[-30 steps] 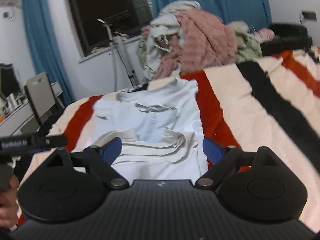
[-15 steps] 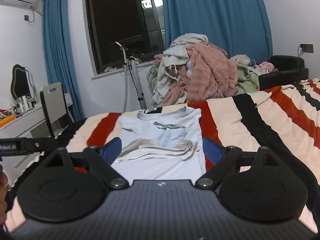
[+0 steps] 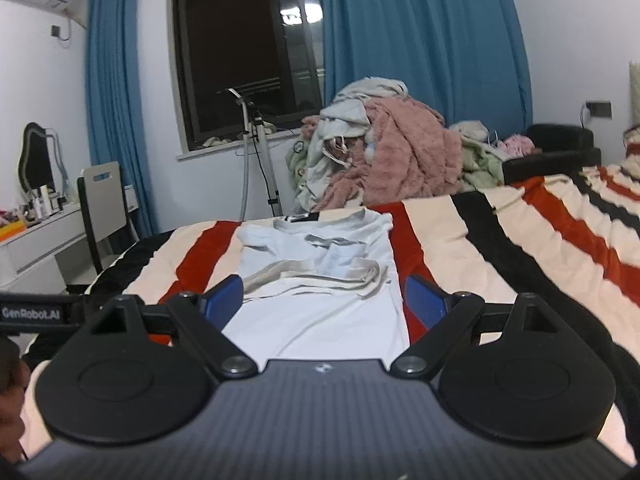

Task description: Fold clothes

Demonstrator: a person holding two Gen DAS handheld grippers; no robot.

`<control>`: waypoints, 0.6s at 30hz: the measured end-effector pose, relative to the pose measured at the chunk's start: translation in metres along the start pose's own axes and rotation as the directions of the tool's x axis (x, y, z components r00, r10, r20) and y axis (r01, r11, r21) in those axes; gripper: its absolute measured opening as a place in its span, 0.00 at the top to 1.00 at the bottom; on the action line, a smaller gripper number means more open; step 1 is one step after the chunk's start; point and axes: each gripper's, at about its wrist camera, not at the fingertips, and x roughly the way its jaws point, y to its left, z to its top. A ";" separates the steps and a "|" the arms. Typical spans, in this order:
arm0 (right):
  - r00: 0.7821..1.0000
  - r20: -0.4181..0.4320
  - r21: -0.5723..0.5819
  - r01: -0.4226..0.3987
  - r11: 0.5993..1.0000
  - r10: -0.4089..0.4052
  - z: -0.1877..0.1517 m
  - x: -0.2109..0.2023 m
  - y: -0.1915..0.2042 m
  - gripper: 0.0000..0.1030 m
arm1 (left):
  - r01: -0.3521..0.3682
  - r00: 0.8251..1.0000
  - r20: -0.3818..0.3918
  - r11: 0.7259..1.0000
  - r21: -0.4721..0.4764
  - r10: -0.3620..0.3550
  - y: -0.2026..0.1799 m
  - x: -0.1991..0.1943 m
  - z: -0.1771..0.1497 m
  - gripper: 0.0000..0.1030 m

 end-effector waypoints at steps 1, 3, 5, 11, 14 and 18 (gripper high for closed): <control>1.000 -0.003 0.008 0.003 1.000 -0.003 0.000 0.001 -0.002 0.13 | 0.002 1.000 -0.010 1.000 -0.009 -0.002 0.001 0.003 -0.001 0.12; 1.000 -0.008 0.017 0.012 1.000 -0.012 -0.001 0.002 -0.004 0.13 | 0.006 0.999 -0.032 0.999 -0.033 -0.007 0.004 0.008 -0.003 0.12; 1.000 -0.017 0.028 0.019 0.999 -0.019 -0.002 0.003 -0.006 0.13 | 0.023 0.998 -0.062 0.997 -0.070 -0.028 0.008 0.015 -0.006 0.12; 0.998 -0.050 0.048 0.043 0.998 -0.040 -0.005 0.009 -0.010 0.13 | 0.107 0.955 -0.226 0.936 -0.337 -0.190 0.036 0.058 -0.023 0.14; 0.997 -0.059 0.056 0.058 0.997 -0.054 -0.006 0.009 -0.012 0.13 | 0.107 0.912 -0.284 0.840 -0.532 -0.296 0.058 0.096 -0.038 0.15; 0.995 -0.079 0.073 0.064 0.995 -0.058 -0.008 0.012 -0.014 0.13 | 0.083 0.902 -0.245 0.700 -0.710 -0.356 0.082 0.137 -0.053 0.21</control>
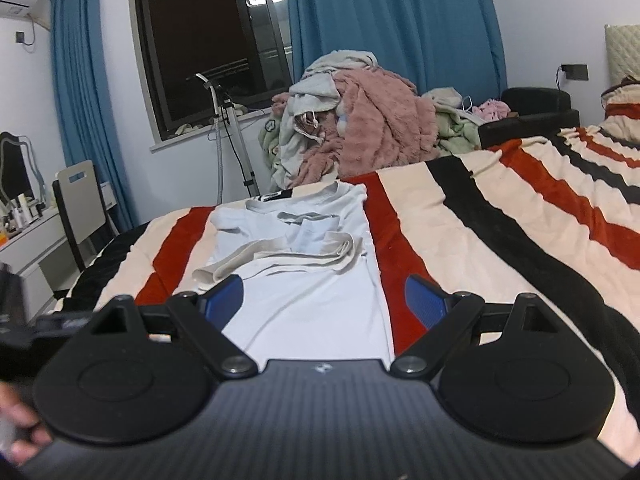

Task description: Fold clothes

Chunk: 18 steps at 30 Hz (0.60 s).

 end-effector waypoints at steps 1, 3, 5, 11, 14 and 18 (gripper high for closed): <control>1.000 -0.006 0.006 0.000 1.000 0.000 -0.001 0.001 -0.001 0.13 | 0.006 1.000 0.014 0.999 -0.039 -0.006 0.006 0.004 0.005 0.24; 1.000 -0.026 0.027 -0.005 1.000 0.006 -0.002 0.004 -0.004 0.13 | 0.027 0.999 0.036 0.994 -0.110 -0.023 0.015 0.008 0.011 0.27; 0.999 -0.047 0.054 -0.010 0.998 0.013 -0.004 0.008 -0.007 0.13 | 0.027 0.998 0.058 0.989 -0.148 -0.019 0.022 0.009 0.014 0.40; 0.969 -0.131 0.373 -0.148 0.916 0.210 -0.018 0.028 -0.033 0.13 | -0.007 0.997 0.076 0.984 -0.177 0.021 0.029 0.012 0.019 0.84; 0.937 -0.149 0.543 -0.190 0.818 0.317 -0.034 0.043 -0.043 0.12 | 0.024 0.994 0.107 0.985 -0.169 -0.006 0.025 0.007 0.016 0.91; 0.869 -0.121 0.762 -0.229 0.606 0.480 -0.063 0.069 -0.054 0.11 | 0.084 0.987 0.153 0.982 -0.169 -0.058 0.022 -0.003 0.014 0.93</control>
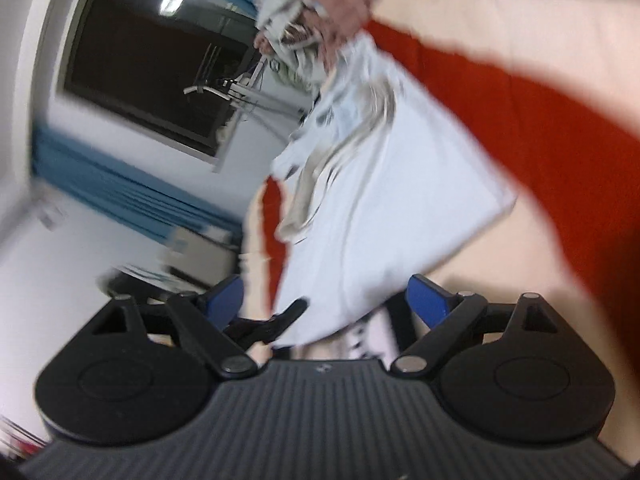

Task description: Fold clothes

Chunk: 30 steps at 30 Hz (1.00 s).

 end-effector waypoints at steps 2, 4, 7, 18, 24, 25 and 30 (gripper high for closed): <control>1.000 -0.022 0.113 -0.015 0.994 0.017 0.002 0.016 -0.016 0.12 | 0.028 1.000 0.012 1.000 -0.007 -0.027 -0.001 -0.004 0.000 0.93; 1.000 -0.021 0.204 0.001 0.979 0.004 0.005 0.029 -0.031 0.19 | 0.037 0.999 0.026 0.999 -0.013 -0.036 0.000 -0.008 0.001 0.94; 0.996 0.055 0.220 0.063 0.973 -0.076 0.013 0.030 -0.042 0.49 | 0.046 0.998 0.032 0.999 -0.016 -0.046 0.000 -0.012 0.000 0.94; 0.961 0.245 -0.088 0.151 0.985 -0.125 0.015 -0.003 0.008 0.93 | 0.088 0.991 0.089 0.989 0.122 -0.099 -0.023 -0.049 -0.015 0.95; 0.961 0.272 -0.219 0.100 0.971 -0.037 -0.002 -0.055 0.043 0.93 | 0.136 0.981 0.109 0.973 0.189 -0.158 -0.040 -0.107 -0.039 0.95; 0.961 0.274 -0.234 0.099 0.967 -0.032 -0.004 -0.065 0.049 0.93 | 0.142 0.980 0.112 0.969 0.200 -0.167 -0.042 -0.119 -0.047 0.95; 0.948 0.318 -0.287 0.088 0.954 0.008 -0.045 -0.126 0.061 0.93 | 0.153 0.975 0.120 0.958 0.242 -0.186 -0.035 -0.181 -0.094 0.95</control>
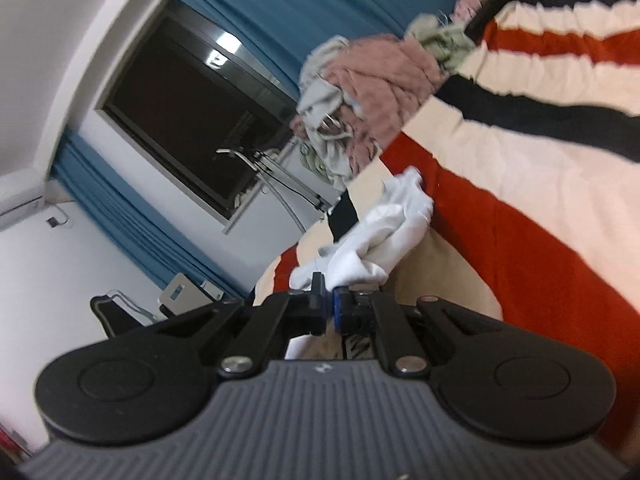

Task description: Fold clothes

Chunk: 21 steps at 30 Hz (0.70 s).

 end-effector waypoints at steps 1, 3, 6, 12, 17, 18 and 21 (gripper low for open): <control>1.000 0.003 -0.005 0.003 1.000 -0.003 -0.006 -0.016 0.002 0.93 | 0.000 1.000 -0.005 1.000 -0.007 0.000 0.002 -0.013 -0.010 0.95; 1.000 0.003 -0.022 0.020 1.000 -0.020 -0.020 -0.047 0.005 0.93 | -0.004 1.000 -0.010 1.000 -0.021 0.004 0.006 -0.034 -0.026 0.95; 0.998 -0.005 -0.088 0.059 0.994 -0.060 -0.038 -0.075 0.011 0.93 | -0.016 1.000 -0.015 0.999 -0.029 0.016 0.009 -0.052 -0.042 0.95; 0.998 0.002 -0.066 0.058 0.996 -0.058 -0.030 -0.064 0.011 0.93 | -0.052 0.999 -0.010 0.999 -0.015 0.052 -0.014 -0.030 -0.013 0.95; 0.999 -0.013 -0.033 0.029 0.999 -0.029 0.029 0.011 0.025 0.93 | -0.121 0.992 -0.030 0.992 0.047 0.122 -0.053 0.039 0.048 0.95; 0.999 -0.022 -0.023 0.042 0.999 -0.043 0.042 0.030 0.028 0.93 | -0.136 0.990 -0.038 0.989 0.053 0.138 -0.058 0.057 0.062 0.95; 0.993 -0.058 -0.020 0.102 0.995 -0.103 0.067 0.090 0.026 0.93 | -0.193 0.979 -0.055 0.977 0.086 0.198 -0.064 0.117 0.090 0.95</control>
